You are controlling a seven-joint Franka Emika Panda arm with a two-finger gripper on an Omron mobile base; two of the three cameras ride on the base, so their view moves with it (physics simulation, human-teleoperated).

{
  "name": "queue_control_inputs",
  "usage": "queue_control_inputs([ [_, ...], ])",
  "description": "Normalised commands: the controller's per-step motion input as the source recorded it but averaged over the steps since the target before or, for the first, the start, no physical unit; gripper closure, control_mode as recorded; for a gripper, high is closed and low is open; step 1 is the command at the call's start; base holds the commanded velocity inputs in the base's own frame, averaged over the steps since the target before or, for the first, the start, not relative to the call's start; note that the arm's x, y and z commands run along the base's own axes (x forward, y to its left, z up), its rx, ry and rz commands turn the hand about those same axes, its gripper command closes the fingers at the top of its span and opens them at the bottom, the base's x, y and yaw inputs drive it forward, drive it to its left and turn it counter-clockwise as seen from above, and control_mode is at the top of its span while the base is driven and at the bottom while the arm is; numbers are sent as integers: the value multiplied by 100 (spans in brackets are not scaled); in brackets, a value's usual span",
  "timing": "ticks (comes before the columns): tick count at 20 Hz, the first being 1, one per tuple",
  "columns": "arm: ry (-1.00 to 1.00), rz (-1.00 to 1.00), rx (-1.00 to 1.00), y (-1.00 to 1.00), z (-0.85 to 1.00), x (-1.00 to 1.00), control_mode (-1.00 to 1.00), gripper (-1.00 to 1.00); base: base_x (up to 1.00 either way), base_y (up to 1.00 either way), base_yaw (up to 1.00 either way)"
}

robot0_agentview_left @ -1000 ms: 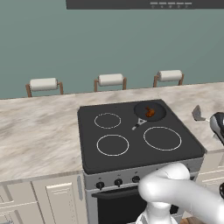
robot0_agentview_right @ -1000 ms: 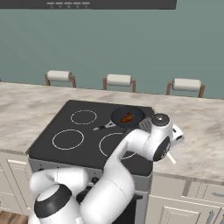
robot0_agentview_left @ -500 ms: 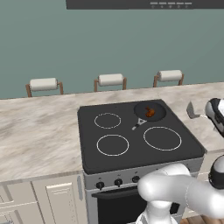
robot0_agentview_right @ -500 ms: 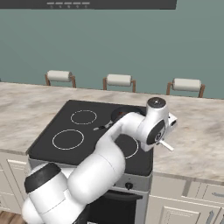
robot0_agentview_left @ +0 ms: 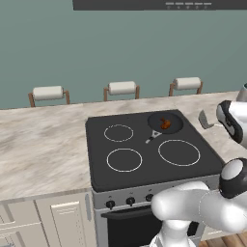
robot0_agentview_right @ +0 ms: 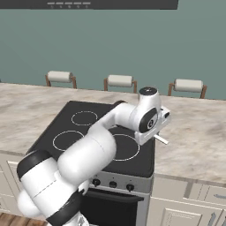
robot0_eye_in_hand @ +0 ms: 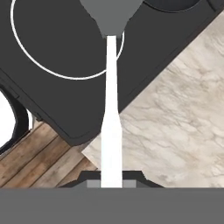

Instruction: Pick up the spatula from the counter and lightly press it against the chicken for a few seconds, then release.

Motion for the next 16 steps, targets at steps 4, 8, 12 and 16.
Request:
queue_control_inputs([
  [4,-5,0,-3,22,0,3,-100,100,0,0,0],
  [8,-6,0,-11,27,0,11,-100,100,0,0,0],
  [12,-1,5,-13,9,6,11,-100,100,0,0,0],
  [16,0,8,-12,1,14,6,-100,100,0,0,0],
])
